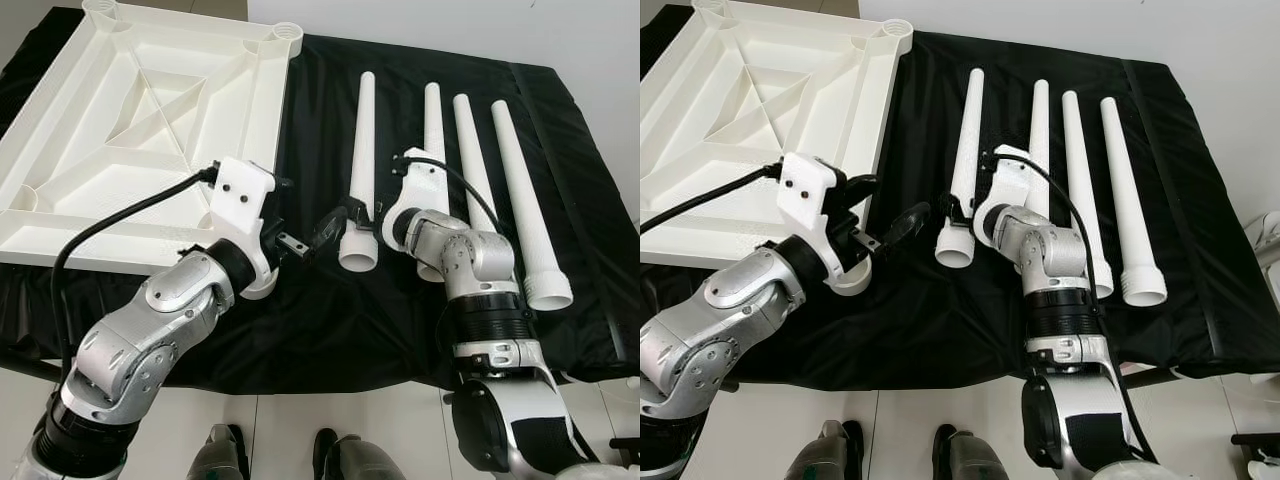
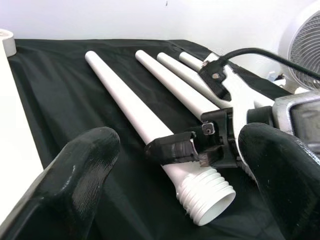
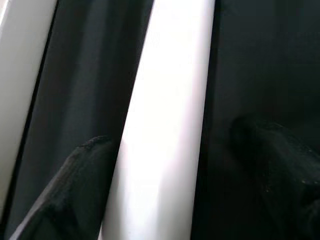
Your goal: Building children table
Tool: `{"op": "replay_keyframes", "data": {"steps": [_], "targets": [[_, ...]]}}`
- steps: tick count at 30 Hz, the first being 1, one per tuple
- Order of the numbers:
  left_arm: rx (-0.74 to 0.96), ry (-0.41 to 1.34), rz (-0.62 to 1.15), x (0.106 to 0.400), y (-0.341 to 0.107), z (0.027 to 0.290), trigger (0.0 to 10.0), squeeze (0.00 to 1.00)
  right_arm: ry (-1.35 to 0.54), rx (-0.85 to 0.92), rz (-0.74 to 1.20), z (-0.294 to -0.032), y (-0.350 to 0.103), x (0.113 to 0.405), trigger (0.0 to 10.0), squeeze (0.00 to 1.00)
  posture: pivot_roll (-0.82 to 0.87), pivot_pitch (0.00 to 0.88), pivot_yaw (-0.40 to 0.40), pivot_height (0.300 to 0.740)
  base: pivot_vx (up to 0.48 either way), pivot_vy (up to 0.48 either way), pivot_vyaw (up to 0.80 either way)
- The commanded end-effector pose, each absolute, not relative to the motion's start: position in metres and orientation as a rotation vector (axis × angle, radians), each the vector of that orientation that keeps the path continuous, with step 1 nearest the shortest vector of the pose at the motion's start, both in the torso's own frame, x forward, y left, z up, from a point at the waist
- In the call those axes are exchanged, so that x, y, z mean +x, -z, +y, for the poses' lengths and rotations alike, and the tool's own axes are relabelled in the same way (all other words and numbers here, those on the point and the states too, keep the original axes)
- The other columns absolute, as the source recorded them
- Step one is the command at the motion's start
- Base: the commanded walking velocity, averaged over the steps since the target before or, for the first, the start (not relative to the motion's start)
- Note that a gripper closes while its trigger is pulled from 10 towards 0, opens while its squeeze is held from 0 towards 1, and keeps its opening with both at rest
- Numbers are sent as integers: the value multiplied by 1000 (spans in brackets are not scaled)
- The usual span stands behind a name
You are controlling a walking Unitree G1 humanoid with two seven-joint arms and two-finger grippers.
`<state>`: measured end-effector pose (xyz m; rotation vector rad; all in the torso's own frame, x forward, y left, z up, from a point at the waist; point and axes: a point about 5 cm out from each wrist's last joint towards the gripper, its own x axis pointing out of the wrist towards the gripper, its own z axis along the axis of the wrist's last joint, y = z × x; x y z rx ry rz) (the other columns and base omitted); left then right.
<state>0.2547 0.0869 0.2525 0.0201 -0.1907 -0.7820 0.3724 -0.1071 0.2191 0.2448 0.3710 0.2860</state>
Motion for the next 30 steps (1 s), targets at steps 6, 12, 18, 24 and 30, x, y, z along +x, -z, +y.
{"op": "replay_keyframes", "data": {"steps": [6,12,18,24,30], "targets": [[56,1028,-193,245,-252,77,10000,0,-220,280,581,-108,-189,370,4784,0,91,228,-86,740,0,0,0],[60,1020,-197,247,-253,78,10000,0,-212,271,640,-104,-180,366,0,0,90,224,-84,740,0,0,0],[65,1005,-201,249,-254,79,10000,0,-210,247,669,-99,-175,361,0,0,90,224,-84,740,0,0,0],[39,972,-203,257,-255,84,10000,0,-183,249,487,-100,-189,363,0,0,90,212,-87,740,0,0,0],[-31,951,-196,266,-254,89,10000,0,-126,285,339,-114,-199,364,10000,0,93,200,-88,740,0,0,0]]}}
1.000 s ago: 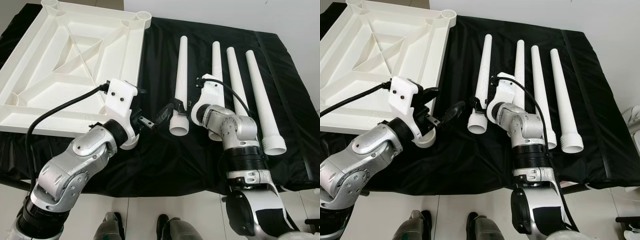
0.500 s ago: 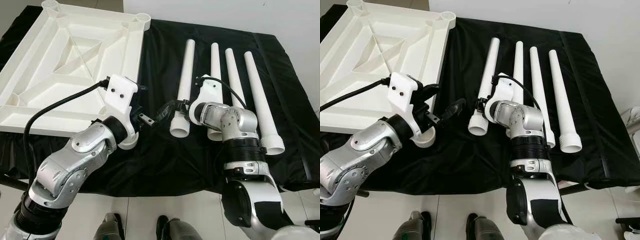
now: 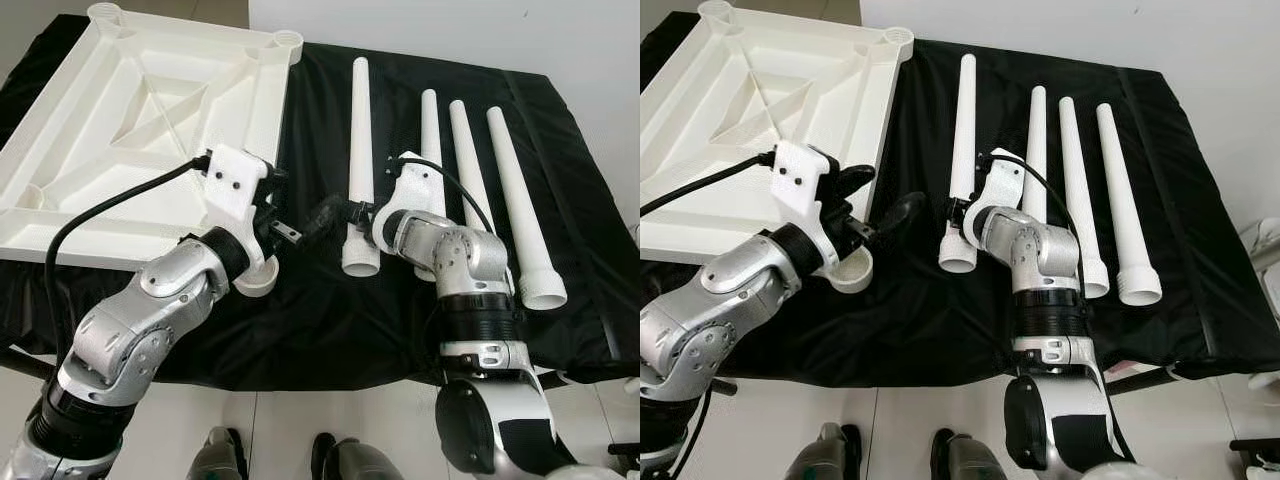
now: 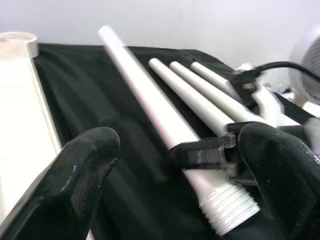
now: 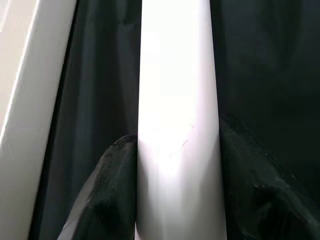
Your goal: Building children table
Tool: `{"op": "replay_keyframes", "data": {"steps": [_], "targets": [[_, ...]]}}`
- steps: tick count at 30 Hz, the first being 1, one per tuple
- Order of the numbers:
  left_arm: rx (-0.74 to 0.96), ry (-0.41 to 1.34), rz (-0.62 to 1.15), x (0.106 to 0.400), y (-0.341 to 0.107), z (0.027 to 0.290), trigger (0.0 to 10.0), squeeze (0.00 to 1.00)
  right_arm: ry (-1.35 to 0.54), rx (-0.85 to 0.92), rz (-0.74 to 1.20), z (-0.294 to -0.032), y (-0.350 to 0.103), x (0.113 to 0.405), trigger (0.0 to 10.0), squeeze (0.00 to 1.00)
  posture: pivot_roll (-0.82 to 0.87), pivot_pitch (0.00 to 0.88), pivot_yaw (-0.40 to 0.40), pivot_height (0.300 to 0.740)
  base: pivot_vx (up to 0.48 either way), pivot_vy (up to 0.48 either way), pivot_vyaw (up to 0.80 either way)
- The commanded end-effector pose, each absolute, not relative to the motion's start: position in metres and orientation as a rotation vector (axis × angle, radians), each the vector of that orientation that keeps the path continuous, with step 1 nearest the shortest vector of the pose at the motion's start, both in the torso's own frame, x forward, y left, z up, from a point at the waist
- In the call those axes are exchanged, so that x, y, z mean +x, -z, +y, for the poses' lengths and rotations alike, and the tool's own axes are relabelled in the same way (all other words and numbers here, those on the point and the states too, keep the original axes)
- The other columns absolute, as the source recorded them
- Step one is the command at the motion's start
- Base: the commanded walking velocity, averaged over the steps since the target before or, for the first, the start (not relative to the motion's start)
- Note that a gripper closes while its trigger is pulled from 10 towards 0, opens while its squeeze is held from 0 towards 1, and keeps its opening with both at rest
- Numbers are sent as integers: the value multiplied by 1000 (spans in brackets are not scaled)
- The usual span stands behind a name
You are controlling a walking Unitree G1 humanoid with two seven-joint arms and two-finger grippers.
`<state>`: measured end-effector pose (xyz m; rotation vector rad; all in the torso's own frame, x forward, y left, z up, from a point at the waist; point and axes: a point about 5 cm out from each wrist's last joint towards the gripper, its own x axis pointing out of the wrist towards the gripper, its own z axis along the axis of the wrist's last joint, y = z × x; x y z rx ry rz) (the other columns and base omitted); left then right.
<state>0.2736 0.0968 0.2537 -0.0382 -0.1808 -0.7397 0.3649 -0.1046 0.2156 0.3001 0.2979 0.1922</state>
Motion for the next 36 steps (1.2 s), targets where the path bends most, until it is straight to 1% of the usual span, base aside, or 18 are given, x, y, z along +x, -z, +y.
{"op": "replay_keyframes", "data": {"steps": [1,2,4,6,7,10,13,16,17,18,24,26,31,32,34,36], "targets": [[-55,946,-188,269,-252,89,10000,0,-101,260,269,-120,-200,363,10000,0,91,196,-87,740,0,0,0],[-55,946,-188,269,-252,89,10000,0,-101,260,269,-120,-200,363,10000,0,91,196,-87,740,0,0,0],[-71,952,-172,273,-247,88,10000,0,-69,230,185,-130,-200,359,10000,0,91,193,-87,740,0,0,0],[-71,952,-172,273,-247,88,10000,0,-69,230,185,-130,-200,359,10000,0,91,193,-87,740,0,0,0],[-101,962,-153,275,-245,87,10000,1000,-78,243,156,-134,-199,357,10000,0,85,186,-84,740,0,0,0],[-139,982,-135,278,-243,84,10000,1000,-131,267,99,-140,-196,349,10000,0,80,183,-78,740,0,0,0],[-173,1024,-119,279,-245,78,10000,1000,-185,247,-32,-143,-199,341,10000,0,78,181,-72,740,0,0,0],[-171,1031,-118,279,-246,76,10000,1000,-206,243,-63,-143,-199,338,10000,0,78,181,-72,740,0,0,0],[-171,1032,-119,280,-246,76,10000,0,-209,242,-73,-143,-199,338,10000,0,78,181,-72,740,0,0,0],[-216,1080,-106,282,-252,70,10000,0,-291,225,-133,-137,-203,331,10000,0,79,181,-65,740,0,0,0],[-226,1110,-96,288,-258,63,10000,0,-348,226,-176,-133,-205,325,10000,0,79,181,-65,740,0,0,0],[-221,1135,-110,293,-267,58,10000,0,-390,221,-204,-130,-209,323,10000,0,79,181,-65,740,0,0,0],[-218,1156,-126,297,-276,55,10000,0,-442,224,-246,-127,-216,320,10000,0,79,181,-65,740,0,0,0],[-228,1173,-132,298,-282,55,10000,0,-485,214,-280,-123,-222,318,10000,0,76,174,-67,740,0,0,0],[-228,1173,-132,298,-282,55,10000,0,-485,214,-280,-123,-222,318,10000,0,76,174,-67,740,0,0,0],[-259,1194,-132,303,-293,53,10000,0,-563,187,-334,-117,-230,313,10000,0,77,171,-69,740,0,0,0]]}}
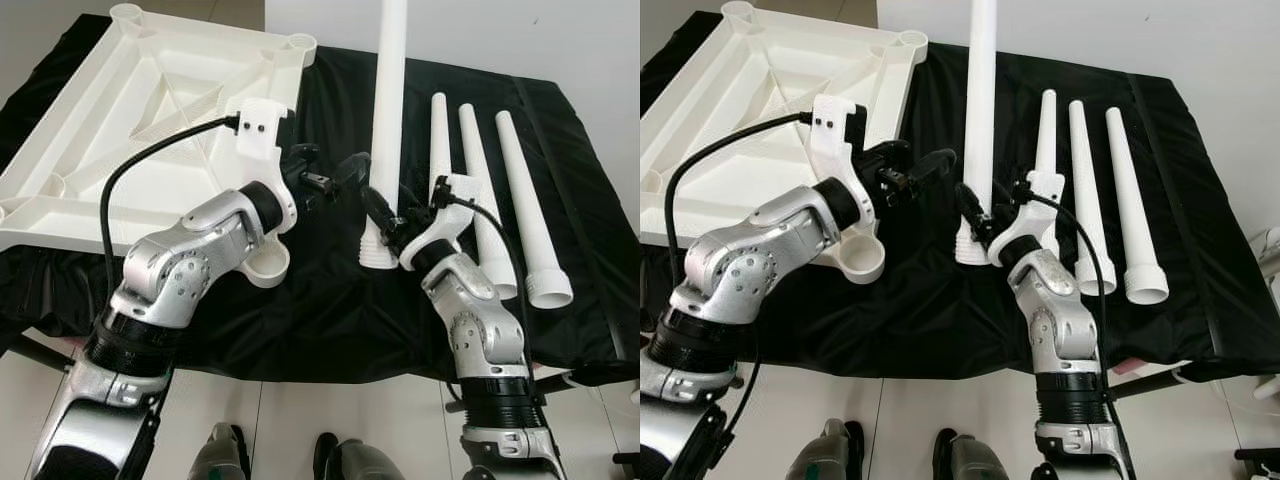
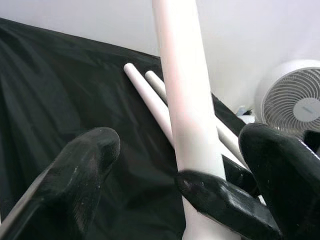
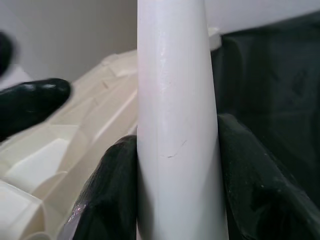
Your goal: Building children table
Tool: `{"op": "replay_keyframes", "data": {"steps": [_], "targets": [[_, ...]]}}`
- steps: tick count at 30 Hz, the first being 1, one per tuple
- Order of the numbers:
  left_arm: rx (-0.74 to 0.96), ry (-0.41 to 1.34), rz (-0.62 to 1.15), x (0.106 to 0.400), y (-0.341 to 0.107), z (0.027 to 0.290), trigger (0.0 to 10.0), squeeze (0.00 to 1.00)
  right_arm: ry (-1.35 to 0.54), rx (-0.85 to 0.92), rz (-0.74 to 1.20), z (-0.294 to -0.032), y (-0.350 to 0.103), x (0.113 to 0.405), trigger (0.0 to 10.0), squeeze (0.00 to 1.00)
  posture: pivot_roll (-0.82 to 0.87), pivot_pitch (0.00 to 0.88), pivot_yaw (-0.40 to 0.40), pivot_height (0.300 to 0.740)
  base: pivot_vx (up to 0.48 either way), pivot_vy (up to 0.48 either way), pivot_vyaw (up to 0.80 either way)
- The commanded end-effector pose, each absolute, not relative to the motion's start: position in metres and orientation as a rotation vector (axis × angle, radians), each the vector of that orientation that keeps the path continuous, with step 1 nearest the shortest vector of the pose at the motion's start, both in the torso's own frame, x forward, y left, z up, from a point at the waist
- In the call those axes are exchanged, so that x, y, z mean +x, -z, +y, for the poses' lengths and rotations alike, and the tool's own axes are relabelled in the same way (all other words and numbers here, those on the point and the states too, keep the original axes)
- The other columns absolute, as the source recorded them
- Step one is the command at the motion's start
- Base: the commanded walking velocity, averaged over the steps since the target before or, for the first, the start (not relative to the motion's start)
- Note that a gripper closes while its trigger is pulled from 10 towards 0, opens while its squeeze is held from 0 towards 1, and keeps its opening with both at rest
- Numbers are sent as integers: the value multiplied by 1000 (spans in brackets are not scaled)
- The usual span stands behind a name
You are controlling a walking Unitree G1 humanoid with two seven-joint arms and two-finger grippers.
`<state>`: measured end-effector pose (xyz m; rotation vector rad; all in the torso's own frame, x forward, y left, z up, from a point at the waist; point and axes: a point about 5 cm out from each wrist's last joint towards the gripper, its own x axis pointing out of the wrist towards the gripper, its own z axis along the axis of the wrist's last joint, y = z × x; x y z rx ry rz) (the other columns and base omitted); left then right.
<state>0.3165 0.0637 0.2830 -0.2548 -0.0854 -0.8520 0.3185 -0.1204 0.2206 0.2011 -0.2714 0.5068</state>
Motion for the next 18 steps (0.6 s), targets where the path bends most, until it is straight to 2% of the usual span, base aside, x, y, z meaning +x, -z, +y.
{"op": "replay_keyframes", "data": {"steps": [1,10,18], "targets": [[-265,1200,-138,305,-298,53,10000,0,-602,171,-346,-114,-232,311,10000,0,77,171,-69,740,0,0,0],[-272,1235,-147,313,-315,49,10000,0,-792,108,-369,-99,-234,298,10000,0,81,164,-71,740,0,0,0],[-297,1244,-162,320,-328,51,10000,0,-867,68,-368,-95,-230,287,10000,0,77,161,-67,740,0,0,0]]}}
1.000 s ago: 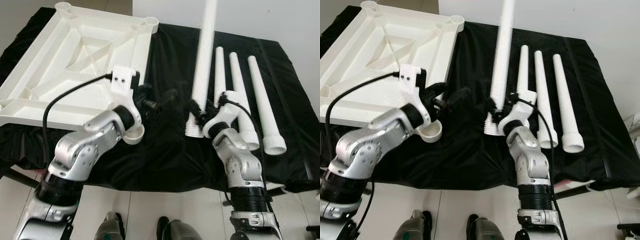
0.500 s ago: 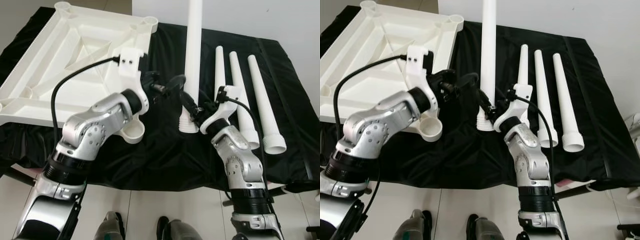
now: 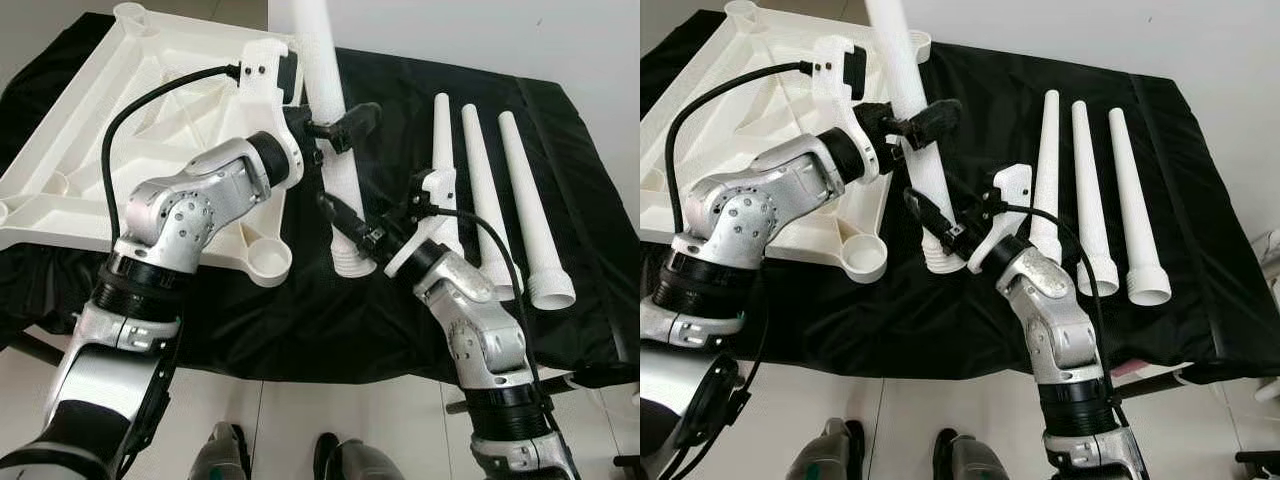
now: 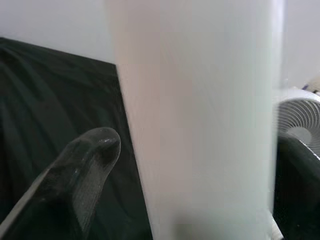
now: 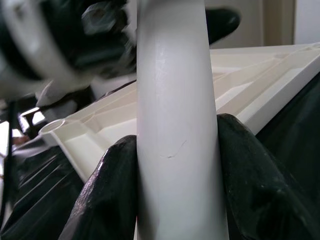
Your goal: Building children table
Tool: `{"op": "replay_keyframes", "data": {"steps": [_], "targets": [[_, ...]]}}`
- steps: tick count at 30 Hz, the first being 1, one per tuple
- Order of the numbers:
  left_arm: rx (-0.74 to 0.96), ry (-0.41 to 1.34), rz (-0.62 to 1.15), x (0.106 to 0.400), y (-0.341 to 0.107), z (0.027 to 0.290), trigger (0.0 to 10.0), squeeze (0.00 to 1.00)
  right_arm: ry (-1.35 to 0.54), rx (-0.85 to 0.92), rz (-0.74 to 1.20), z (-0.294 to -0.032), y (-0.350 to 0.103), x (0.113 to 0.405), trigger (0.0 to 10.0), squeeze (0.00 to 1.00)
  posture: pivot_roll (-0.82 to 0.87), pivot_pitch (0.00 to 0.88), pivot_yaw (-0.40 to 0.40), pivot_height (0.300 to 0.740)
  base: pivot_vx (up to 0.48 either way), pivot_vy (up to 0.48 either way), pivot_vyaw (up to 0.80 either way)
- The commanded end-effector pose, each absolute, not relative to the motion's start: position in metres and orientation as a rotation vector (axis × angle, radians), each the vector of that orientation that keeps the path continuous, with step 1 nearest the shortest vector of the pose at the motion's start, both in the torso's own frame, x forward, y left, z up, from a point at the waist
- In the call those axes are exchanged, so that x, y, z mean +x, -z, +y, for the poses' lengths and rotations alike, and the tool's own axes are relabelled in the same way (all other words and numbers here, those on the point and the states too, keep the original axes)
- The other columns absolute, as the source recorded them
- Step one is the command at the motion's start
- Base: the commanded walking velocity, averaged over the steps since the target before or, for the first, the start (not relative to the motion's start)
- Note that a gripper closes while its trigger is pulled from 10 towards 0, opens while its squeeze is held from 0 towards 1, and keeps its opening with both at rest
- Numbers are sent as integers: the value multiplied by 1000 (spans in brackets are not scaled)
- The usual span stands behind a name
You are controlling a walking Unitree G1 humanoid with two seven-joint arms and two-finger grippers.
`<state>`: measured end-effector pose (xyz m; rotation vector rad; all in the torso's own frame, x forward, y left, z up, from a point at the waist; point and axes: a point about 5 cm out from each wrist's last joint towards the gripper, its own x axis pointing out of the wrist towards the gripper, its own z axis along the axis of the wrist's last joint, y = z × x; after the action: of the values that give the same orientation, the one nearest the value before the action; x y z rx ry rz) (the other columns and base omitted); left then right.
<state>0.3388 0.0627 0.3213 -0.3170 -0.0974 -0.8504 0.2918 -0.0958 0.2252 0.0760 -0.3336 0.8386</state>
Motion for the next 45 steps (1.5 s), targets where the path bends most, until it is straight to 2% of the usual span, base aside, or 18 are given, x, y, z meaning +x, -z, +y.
{"op": "replay_keyframes", "data": {"steps": [1,11,12,13,15,30,31,32,33,42,45], "targets": [[-300,1241,-161,323,-331,53,10000,0,-872,62,-368,-95,-228,285,10000,0,77,160,-65,740,0,0,0],[-303,1242,-165,328,-345,64,10000,0,-854,39,-368,-99,-225,283,10000,0,79,165,-52,740,0,0,0],[-303,1253,-163,326,-346,64,7176,0,-851,36,-370,-100,-225,283,10000,0,80,166,-51,740,0,0,0],[-303,1253,-163,326,-346,64,7176,0,-851,36,-370,-100,-225,283,10000,0,80,166,-51,740,0,0,0],[-317,1282,-165,322,-348,63,0,0,-837,30,-379,-102,-226,284,10000,0,84,168,-52,740,0,0,0],[-342,1276,-246,308,-366,57,0,0,-719,11,-373,-111,-231,299,10000,0,92,168,-65,740,0,0,0],[-326,1258,-246,308,-368,56,627,0,-706,10,-374,-113,-233,300,10000,0,92,168,-65,740,0,0,0],[-315,1246,-245,307,-370,55,627,0,-697,10,-375,-114,-233,301,10000,0,93,168,-66,740,0,0,0],[-304,1248,-250,306,-372,54,10000,0,-691,16,-369,-115,-234,303,10000,1000,94,168,-67,740,0,0,0],[-156,1171,-288,303,-372,45,10000,0,-686,29,-332,-121,-241,310,10000,1000,98,167,-74,740,0,0,0],[-106,1163,-297,301,-371,38,10000,0,-695,-16,-303,-121,-245,314,10000,1000,98,167,-74,740,0,0,0]]}}
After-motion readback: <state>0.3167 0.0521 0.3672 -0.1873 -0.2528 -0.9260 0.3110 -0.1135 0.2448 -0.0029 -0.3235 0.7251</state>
